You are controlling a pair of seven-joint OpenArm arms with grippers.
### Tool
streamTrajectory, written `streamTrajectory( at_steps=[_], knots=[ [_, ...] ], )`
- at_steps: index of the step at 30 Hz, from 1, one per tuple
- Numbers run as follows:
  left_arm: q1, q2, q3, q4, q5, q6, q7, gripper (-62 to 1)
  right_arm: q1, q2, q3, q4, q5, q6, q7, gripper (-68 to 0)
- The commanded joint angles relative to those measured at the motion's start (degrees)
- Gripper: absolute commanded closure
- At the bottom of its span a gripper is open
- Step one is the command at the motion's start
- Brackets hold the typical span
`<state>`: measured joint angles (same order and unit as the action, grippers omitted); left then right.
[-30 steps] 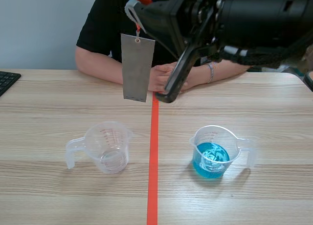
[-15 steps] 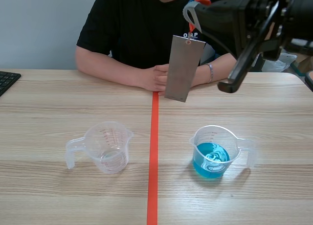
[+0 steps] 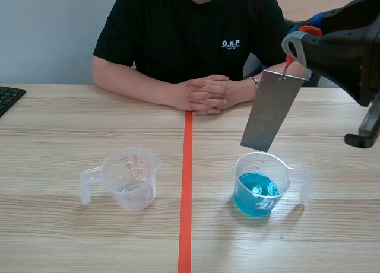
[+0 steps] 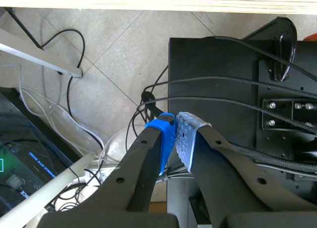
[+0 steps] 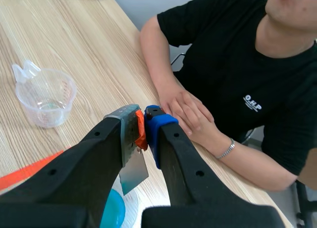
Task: Do the redox reaction experiment.
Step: 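Move the plate over the blue solution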
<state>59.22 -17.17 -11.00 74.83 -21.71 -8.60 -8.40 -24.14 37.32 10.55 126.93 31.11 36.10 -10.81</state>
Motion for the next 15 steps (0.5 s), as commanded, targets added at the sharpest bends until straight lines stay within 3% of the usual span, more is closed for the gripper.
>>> streamTrajectory(
  at_steps=[1,9,15],
  knots=[
    [0.6,0.0,0.1,0.8,-0.1,-0.1,-0.8,-4.5,-0.9,0.3,1.6,1.4,0.7,0.1,1.3,-1.5],
    [0.6,0.0,0.1,0.8,-0.1,-0.1,-0.8,-4.5,-8.1,0.3,8.7,1.9,0.6,2.4,5.9,-1.5],
    [0.6,0.0,0.1,0.8,-0.1,-0.1,-0.7,-4.5,-8.9,0.3,9.8,1.9,0.6,3.0,6.5,-1.5]
  ],
)
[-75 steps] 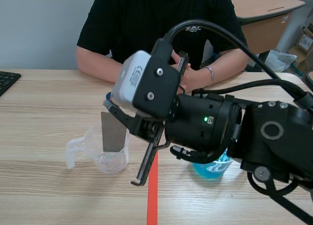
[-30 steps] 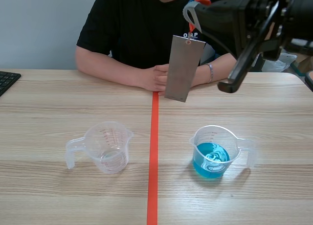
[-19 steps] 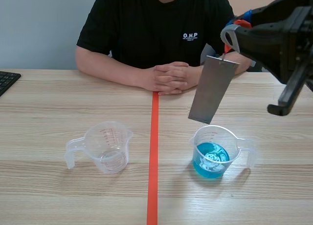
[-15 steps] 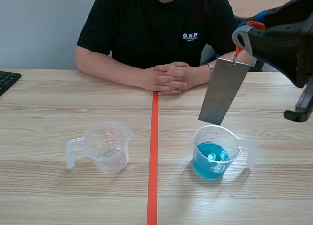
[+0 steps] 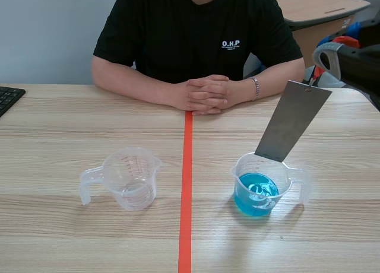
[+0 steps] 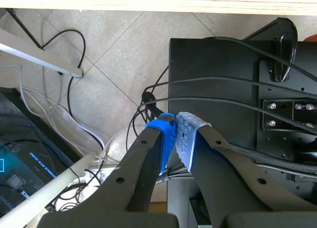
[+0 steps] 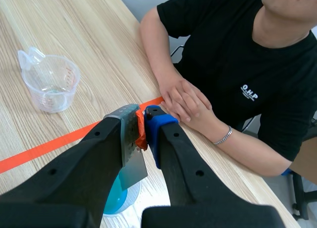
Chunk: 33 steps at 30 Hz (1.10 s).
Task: Do the redox reaction experiment.
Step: 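Move the plate over the blue solution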
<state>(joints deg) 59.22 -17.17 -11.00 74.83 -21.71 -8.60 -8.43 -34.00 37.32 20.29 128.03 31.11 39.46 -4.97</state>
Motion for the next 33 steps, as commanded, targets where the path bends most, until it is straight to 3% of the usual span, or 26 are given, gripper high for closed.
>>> streamTrajectory(
  at_steps=[1,23,27,33],
  knots=[
    [0.6,0.0,0.1,0.8,-0.2,-0.2,-0.7,-4.5,1.0,0.3,0.1,0.8,0.6,-0.4,0.6,-1.5],
    [0.8,-1.4,0.1,0.9,-0.2,-0.2,-1.3,-4.5,1.0,0.3,0.0,-0.1,0.6,1.1,1.4,-1.5],
    [1.1,-4.1,0.1,1.7,-1.3,-3.6,-3.4,-4.7,1.0,0.3,0.0,-0.7,0.6,1.1,1.9,-1.5],
    [1.1,-12.8,0.1,5.0,-1.3,-9.4,-7.8,-4.7,1.0,0.3,0.0,-0.7,0.6,1.1,1.9,-1.5]
  ],
)
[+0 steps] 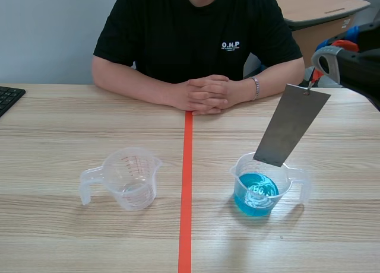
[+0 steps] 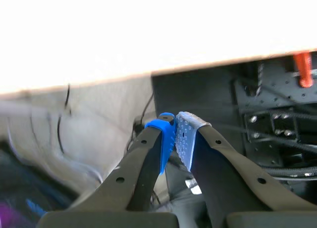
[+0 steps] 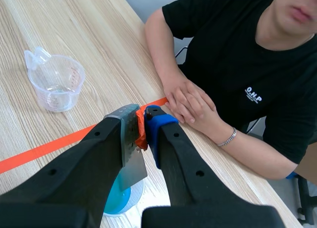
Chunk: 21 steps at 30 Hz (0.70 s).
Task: Do the redox reaction experiment.
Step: 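Move the plate over the blue solution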
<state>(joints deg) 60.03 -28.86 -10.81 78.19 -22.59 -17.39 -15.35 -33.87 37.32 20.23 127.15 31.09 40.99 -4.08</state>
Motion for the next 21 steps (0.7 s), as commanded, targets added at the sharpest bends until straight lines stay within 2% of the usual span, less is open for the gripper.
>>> streamTrajectory(
  at_steps=[1,9,13,18,21],
  knots=[
    [0.2,-2.8,-0.1,2.4,-0.4,-1.8,-1.6,-4.7,0.9,0.3,0.1,0.2,0.7,-0.4,1.0,-1.5],
    [-2.9,-16.4,0.0,7.8,-0.3,-7.8,-7.2,-4.7,0.9,0.3,0.1,0.2,0.7,-0.4,1.0,-1.5],
    [-7.4,-21.5,1.8,10.3,-0.3,-8.0,-8.3,-4.6,0.9,0.3,0.1,0.2,0.7,-0.4,1.0,-1.5],
    [-14.5,-25.6,7.0,12.6,-0.3,-8.1,-9.3,-4.7,0.9,0.3,0.1,0.2,0.7,-0.4,1.0,-1.5],
    [-20.5,-26.4,11.1,13.5,-0.2,-8.9,-9.3,-4.7,0.9,0.3,0.1,0.2,0.7,-0.4,1.0,-1.5]
  ],
)
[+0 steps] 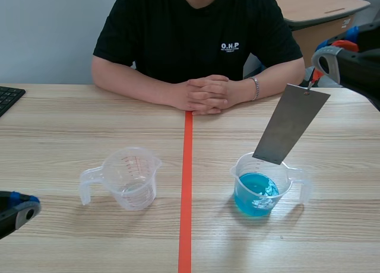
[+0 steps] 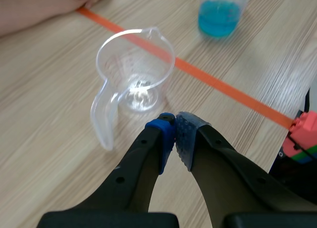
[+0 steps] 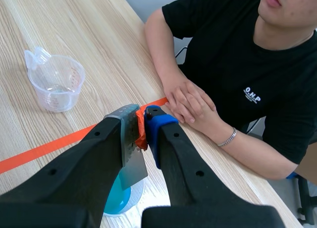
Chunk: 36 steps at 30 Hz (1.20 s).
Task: Do the redox reaction experiment.
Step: 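Move the plate over the blue solution, then point at the plate with the left hand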
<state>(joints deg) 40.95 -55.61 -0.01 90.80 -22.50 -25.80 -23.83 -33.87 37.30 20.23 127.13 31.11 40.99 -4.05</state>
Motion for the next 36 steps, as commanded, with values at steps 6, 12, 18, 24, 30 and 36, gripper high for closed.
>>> streamTrajectory(
  at_steps=[6,12,18,24,30,36],
  knots=[
    [-13.4,2.2,8.8,1.7,2.7,-0.5,0.8,-4.6,0.9,0.3,0.1,0.2,0.7,-0.4,1.0,-1.5],
    [-26.3,4.6,21.6,1.7,3.9,0.4,3.6,-4.6,0.9,0.3,0.1,0.2,0.7,-0.4,1.0,-1.5],
    [-37.0,9.2,33.7,1.5,3.9,5.0,8.5,-4.6,0.9,0.3,0.1,0.2,0.7,-0.4,1.0,-1.5],
    [-44.0,16.0,41.2,-1.1,7.6,8.6,11.6,-4.6,0.9,0.3,0.1,0.2,0.7,-0.4,1.0,-1.5],
    [-47.6,20.9,43.9,-4.9,8.7,8.7,11.7,-4.6,0.9,0.3,0.1,0.2,0.7,-0.4,1.0,-1.5],
    [-51.2,25.7,46.7,-10.6,11.0,8.7,11.7,-4.6,0.9,0.3,0.1,0.2,0.6,-0.4,1.0,-1.5]
  ],
)
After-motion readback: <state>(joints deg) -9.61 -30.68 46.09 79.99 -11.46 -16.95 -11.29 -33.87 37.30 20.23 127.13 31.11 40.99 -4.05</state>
